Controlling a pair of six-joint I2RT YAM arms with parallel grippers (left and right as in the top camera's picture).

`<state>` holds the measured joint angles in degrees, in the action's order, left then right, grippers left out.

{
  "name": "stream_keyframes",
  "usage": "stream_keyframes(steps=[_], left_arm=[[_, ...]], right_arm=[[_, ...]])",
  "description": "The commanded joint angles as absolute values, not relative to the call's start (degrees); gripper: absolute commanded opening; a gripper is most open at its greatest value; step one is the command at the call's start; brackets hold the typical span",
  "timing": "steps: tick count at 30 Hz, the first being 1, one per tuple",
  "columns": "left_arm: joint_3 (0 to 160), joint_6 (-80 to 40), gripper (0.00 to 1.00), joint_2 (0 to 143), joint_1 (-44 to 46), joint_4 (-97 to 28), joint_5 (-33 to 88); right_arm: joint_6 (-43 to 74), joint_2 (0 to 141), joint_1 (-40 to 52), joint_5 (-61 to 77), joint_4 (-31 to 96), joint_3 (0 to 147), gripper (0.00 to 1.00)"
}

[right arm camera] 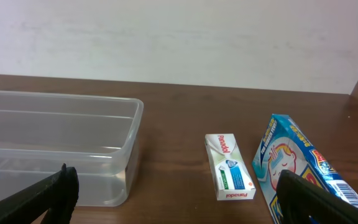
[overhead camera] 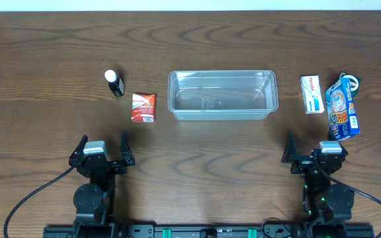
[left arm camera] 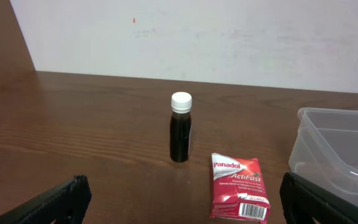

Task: Pack container

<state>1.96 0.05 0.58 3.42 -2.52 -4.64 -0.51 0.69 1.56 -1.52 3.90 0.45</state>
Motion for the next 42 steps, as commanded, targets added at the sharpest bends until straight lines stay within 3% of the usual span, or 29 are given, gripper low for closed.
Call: stream_keyframes(steps=[1,42], left_arm=[[0.2,0.6,0.98,0.2,3.1,-3.7,-4.5],[0.2,0.6,0.98,0.2,3.1,-2.3,-5.1]], right_arm=[[-0.9,0.4,1.1,-1.9,4.1,0.3,0.99],[-0.9,0.4,1.1,-1.9,4.1,0.3,0.99]])
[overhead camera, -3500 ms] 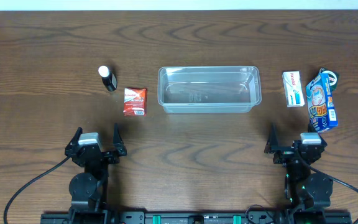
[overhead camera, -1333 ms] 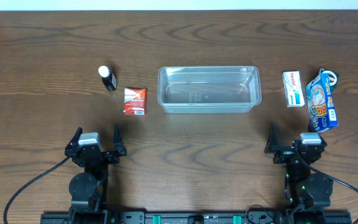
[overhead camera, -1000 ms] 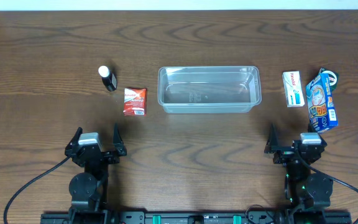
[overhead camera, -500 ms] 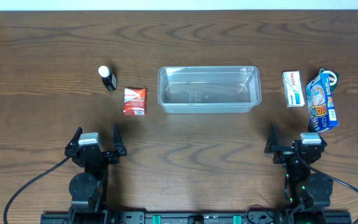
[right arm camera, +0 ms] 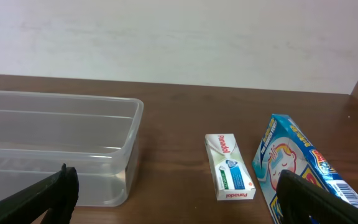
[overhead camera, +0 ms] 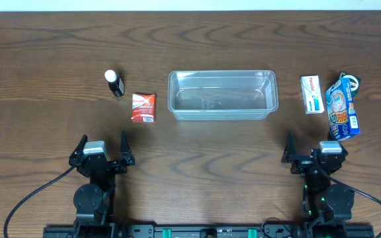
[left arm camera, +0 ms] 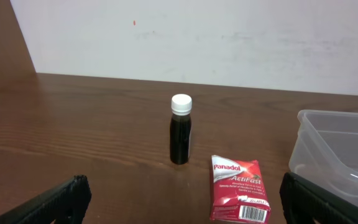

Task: Pack container

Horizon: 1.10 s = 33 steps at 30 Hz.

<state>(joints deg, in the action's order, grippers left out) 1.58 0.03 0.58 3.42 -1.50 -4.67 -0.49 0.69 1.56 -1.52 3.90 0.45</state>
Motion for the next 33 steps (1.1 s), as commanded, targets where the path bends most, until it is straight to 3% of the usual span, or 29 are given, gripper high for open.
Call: stream_keyframes(steps=[1,12,23,33], left_arm=[[0.3,0.0,0.98,0.2,3.1,-2.5,-5.1],[8.5,-1.1,0.98,0.8,3.1,-5.0,-0.6],[22.2,-0.9,0.98,14.1,3.1,-6.8,-0.6],[24.4,-0.9,0.98,18.2,3.1,-6.9,-0.6]], right_arm=[[-0.9,0.4,1.1,-1.9,4.1,0.3,0.99],[-0.9,0.4,1.1,-1.9,4.1,0.3,0.99],[-0.9,0.4,1.1,-1.9,4.1,0.3,0.99],[-0.9,0.4,1.1,-1.9,4.1,0.3,0.99]])
